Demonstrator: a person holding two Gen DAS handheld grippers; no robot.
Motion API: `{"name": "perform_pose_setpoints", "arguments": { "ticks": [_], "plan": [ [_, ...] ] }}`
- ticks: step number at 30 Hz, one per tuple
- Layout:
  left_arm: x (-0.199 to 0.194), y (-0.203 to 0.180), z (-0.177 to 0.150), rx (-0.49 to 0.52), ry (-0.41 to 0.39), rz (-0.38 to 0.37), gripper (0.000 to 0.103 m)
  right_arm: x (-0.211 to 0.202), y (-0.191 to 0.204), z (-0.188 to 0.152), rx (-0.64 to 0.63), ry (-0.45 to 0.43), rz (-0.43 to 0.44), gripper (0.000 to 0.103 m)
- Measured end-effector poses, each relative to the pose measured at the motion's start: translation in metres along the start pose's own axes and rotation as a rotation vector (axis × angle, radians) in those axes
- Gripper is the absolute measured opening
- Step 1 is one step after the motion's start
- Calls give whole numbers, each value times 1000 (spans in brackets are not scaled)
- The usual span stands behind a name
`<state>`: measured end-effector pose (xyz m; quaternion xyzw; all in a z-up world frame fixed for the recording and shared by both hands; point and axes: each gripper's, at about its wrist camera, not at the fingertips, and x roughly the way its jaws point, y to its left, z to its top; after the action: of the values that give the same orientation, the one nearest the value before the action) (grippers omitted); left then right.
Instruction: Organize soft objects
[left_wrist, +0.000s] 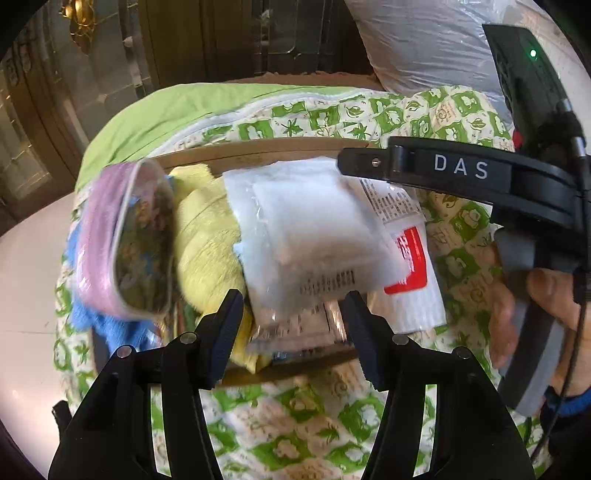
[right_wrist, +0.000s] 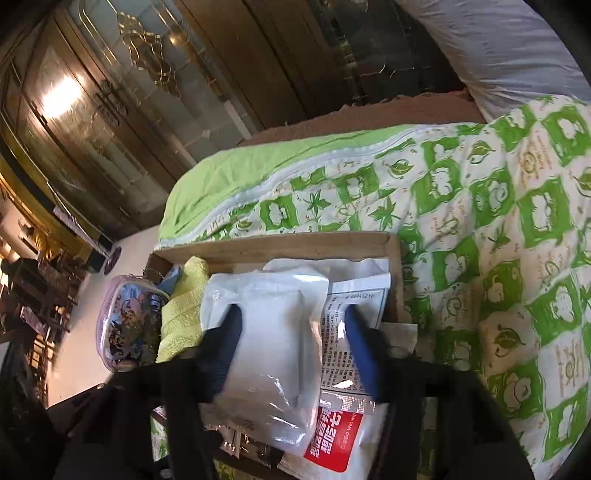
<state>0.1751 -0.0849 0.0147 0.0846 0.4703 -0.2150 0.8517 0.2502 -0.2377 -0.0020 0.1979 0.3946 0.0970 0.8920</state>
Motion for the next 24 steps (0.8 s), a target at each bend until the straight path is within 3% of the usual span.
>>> {"name": "perform_pose_setpoints", "arguments": {
  "ticks": [4, 9, 14, 17, 21, 24],
  "plan": [
    [-17, -2, -27, 12, -25, 52, 57, -19, -2, -20, -6, -20, -6, 60],
    [-27, -2, -69, 36, -20, 121, 57, -42, -3, -62, 10, -3, 15, 70],
    [-43, -3, -101, 29, -42, 165, 57, -58, 9, -97, -39, -5, -45, 72],
    [-46, -2, -112, 6, -71, 174, 57, -64, 18, -115, -78, -13, -74, 81],
    [-52, -7, -125, 20, -106, 235, 57, -71, 27, -134, -138, -23, -119, 81],
    [-60, -12, -127, 29, -140, 245, 57, -80, 31, -147, -156, -38, -147, 87]
  ]
}}
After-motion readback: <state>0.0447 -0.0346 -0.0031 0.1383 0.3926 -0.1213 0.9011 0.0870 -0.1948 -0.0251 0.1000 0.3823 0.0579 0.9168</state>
